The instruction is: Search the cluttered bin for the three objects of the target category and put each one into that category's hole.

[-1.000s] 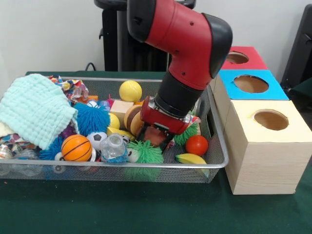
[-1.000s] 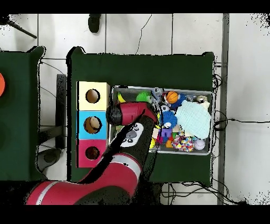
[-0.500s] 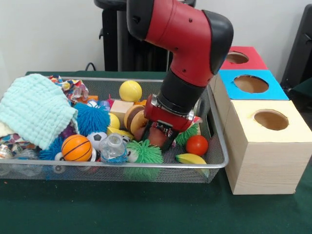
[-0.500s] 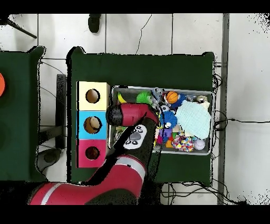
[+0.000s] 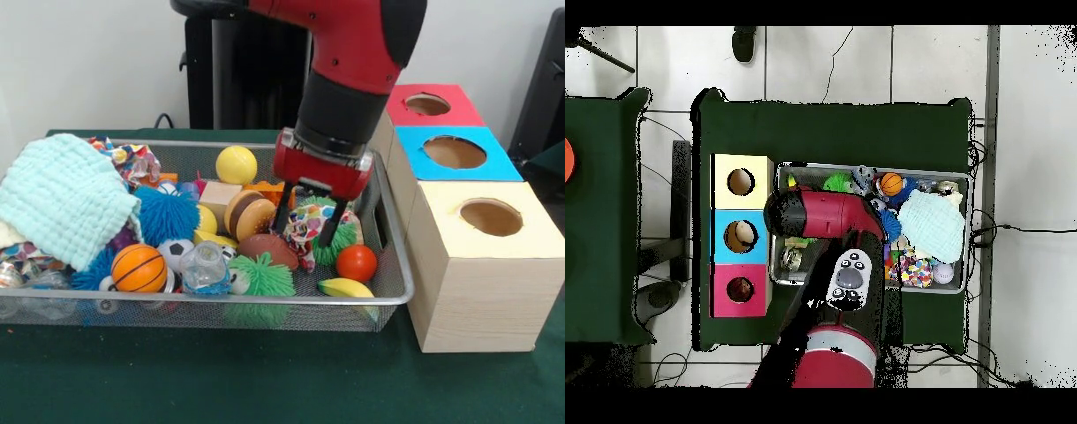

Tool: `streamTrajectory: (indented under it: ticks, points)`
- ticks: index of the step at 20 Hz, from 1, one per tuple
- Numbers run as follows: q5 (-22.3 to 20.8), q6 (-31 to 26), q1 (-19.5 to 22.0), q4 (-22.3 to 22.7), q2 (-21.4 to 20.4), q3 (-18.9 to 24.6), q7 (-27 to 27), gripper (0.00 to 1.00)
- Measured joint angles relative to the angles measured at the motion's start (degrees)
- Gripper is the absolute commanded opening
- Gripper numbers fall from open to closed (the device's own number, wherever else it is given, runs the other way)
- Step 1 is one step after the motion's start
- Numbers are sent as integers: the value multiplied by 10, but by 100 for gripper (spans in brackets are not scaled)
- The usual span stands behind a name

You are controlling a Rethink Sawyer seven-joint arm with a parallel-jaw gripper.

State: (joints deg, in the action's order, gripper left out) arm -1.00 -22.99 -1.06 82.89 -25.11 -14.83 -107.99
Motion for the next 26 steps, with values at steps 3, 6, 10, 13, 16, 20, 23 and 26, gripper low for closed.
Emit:
streamTrajectory:
  ticks: [3, 6, 10, 13, 16, 20, 23, 26]
  points:
    - [0, 0, 2, 0, -21, 10, 0, 100]
    - [0, 0, 2, 0, -30, 14, 0, 100]
    - [-3, 0, 2, 0, -41, 19, 0, 100]
    - [-11, 0, 0, 0, -42, 18, 0, 100]
    - [-27, 0, -1, 0, -42, 16, 0, 100]
    - [-44, 0, -3, 0, -42, 9, 0, 100]
    - [-56, 0, -7, 0, -42, -2, 0, 100]
    - [-66, 0, -15, -1, -40, -20, 0, 100]
